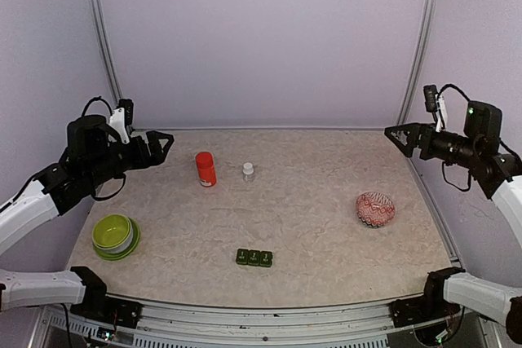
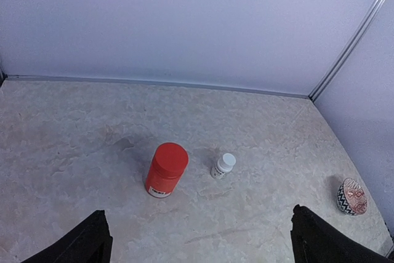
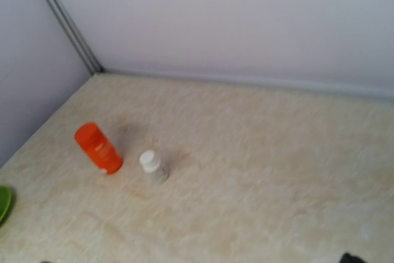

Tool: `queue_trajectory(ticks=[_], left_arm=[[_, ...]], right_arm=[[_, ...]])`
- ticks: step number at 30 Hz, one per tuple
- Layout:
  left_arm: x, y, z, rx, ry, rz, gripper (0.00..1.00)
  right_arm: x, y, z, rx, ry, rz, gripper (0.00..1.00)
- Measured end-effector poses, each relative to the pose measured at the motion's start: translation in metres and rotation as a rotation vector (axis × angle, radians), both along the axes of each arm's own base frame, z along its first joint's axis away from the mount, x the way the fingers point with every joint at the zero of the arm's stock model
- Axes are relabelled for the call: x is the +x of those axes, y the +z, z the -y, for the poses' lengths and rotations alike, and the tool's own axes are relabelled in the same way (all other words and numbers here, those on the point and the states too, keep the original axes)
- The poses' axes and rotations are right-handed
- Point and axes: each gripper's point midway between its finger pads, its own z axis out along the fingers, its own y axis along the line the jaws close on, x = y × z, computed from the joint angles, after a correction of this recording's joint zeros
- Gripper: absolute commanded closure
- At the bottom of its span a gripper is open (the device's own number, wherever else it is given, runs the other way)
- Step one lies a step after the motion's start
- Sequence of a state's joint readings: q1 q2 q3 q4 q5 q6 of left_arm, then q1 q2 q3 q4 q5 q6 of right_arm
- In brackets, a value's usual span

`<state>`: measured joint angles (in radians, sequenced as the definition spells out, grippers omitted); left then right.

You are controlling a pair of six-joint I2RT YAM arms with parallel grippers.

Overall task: Sort the pills into containers
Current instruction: Pick up the pill container from the center of the board.

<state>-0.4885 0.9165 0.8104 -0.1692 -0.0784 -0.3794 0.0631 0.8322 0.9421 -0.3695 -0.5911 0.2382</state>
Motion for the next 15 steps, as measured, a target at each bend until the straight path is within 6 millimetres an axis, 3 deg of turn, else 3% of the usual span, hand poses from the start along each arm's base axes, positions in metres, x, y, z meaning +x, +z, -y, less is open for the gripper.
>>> queue_trajectory(ticks=[8,15], left_arm=[[0.018,-0.035,0.007,0.029,0.02,-0.107,0.01],[0.028,-0.057,0.017,0.07,0.015,-0.169,0.01]], right_arm=[[0.017,-0.035,-0.015,-0.008,0.04,-0.17,0.0],[0.02,-0.073,-0.057,-0.126,0.107,-0.268,0.0]])
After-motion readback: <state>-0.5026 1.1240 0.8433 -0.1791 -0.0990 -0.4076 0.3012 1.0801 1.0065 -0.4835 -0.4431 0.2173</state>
